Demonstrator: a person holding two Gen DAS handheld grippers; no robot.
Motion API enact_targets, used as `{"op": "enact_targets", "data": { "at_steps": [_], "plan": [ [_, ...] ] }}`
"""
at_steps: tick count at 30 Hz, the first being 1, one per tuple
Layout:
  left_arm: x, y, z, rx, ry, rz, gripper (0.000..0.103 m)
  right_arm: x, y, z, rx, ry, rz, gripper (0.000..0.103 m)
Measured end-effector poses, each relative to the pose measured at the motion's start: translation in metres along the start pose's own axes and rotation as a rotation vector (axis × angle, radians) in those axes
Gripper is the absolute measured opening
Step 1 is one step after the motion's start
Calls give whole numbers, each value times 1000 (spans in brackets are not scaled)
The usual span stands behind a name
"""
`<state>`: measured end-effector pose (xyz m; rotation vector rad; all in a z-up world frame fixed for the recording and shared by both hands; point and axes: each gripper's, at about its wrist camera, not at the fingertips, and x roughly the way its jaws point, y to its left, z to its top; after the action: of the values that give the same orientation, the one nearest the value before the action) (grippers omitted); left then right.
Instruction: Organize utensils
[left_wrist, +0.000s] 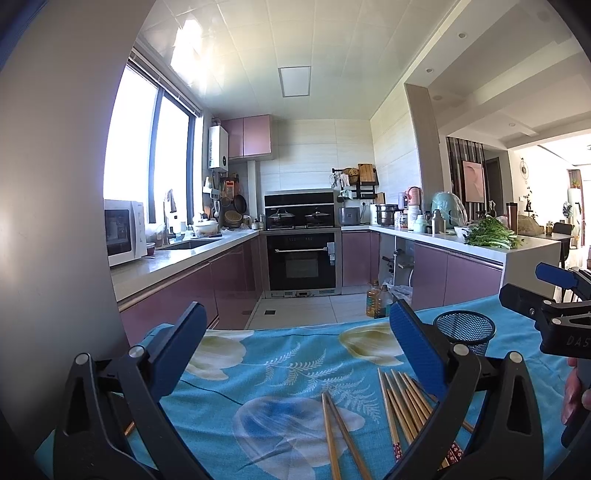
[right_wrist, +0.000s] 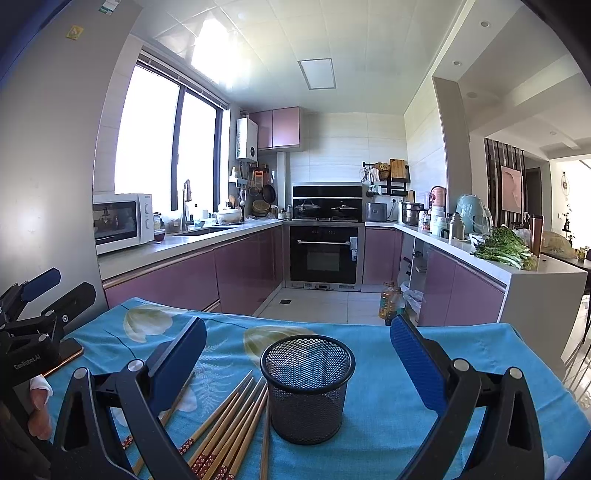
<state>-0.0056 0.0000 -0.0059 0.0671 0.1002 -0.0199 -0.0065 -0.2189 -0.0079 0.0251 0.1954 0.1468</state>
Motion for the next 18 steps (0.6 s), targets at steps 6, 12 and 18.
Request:
{"op": "enact_targets", "data": {
  "at_steps": [6, 12, 18],
  "plan": [
    [-4, -1, 2, -2, 0, 1, 97, -1, -1, -1, 3, 1, -5, 97],
    [-2, 1, 1, -5, 1, 4, 97, 0, -2, -3, 11, 2, -7, 97],
    [-4, 0, 2, 0, -1, 2, 97, -1, -2, -4, 13, -2, -10, 97]
  ]
}}
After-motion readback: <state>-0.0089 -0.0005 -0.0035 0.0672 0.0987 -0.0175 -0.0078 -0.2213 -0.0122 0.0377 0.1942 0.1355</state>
